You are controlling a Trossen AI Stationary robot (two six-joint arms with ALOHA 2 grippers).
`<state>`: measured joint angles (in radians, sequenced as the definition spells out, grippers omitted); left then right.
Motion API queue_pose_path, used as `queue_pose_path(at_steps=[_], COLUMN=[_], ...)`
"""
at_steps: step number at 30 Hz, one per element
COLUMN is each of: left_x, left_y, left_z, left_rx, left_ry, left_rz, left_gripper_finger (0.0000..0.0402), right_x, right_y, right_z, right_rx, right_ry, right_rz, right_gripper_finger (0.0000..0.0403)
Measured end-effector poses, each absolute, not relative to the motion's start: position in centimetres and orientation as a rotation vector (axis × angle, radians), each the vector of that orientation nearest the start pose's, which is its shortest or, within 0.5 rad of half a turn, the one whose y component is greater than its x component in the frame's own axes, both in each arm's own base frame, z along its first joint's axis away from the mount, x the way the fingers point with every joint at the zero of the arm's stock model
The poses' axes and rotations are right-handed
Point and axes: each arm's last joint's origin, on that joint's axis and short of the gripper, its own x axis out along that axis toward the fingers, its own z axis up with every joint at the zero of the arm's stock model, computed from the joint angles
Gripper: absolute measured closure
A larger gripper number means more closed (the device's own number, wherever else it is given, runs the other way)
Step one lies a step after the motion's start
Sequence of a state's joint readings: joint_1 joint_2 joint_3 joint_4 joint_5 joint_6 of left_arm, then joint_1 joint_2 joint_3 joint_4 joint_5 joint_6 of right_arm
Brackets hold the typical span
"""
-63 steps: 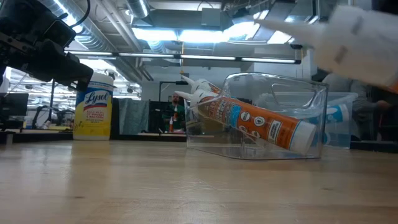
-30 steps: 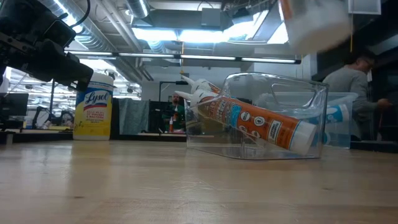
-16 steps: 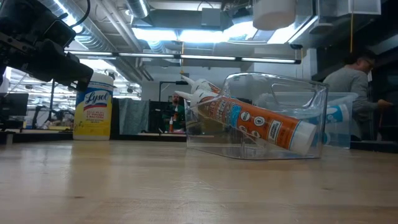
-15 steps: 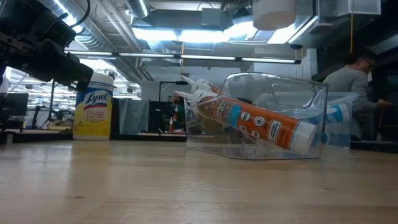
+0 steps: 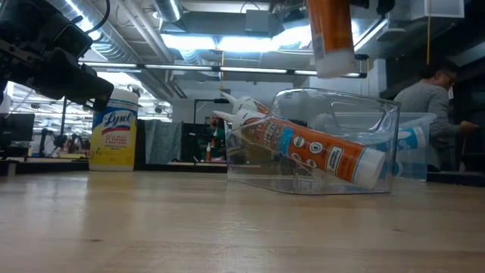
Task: Pick & place silicon tubes, Sealant and Lysol wipes
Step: Put the orange sealant into the transparent bin
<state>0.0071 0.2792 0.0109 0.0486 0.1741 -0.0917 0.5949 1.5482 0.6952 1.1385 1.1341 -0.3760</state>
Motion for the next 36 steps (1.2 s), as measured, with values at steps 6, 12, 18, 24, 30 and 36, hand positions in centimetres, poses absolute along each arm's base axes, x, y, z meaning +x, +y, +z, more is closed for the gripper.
queue_pose_path(at_steps=[6,12,18,24,30,36], left_x=[11.2,11.2,11.2,11.2,11.2,11.2], left_y=[-0.4,-0.4,-0.4,-0.4,-0.4,-0.4], left_z=[14.8,14.8,14.8,14.8,14.8,14.8], left_rx=[-0.111,-0.111,-0.111,-0.111,-0.111,-0.111], left_ry=[0.227,0.227,0.227,0.227,0.227,0.227], left_rz=[-0.156,-0.156,-0.156,-0.156,-0.156,-0.156], left_gripper_finger=[0.0391,0.0392,0.0390,0.0393,0.0389,0.0393], right_x=[26.3,26.6,27.0,27.6,28.2,29.0], right_y=[13.3,12.6,12.1,11.0,10.7,11.0], right_z=[24.4,24.3,24.2,23.9,24.1,25.6], right_rx=[-0.145,-0.144,-0.125,-0.109,-0.098,-0.116], right_ry=[-0.029,-0.022,-0.037,-0.033,-0.032,-0.013], right_rz=[-0.745,-0.783,-0.757,-0.771,-0.765,-0.763], right_gripper_finger=[0.0197,0.0197,0.0197,0.0197,0.0197,0.0197])
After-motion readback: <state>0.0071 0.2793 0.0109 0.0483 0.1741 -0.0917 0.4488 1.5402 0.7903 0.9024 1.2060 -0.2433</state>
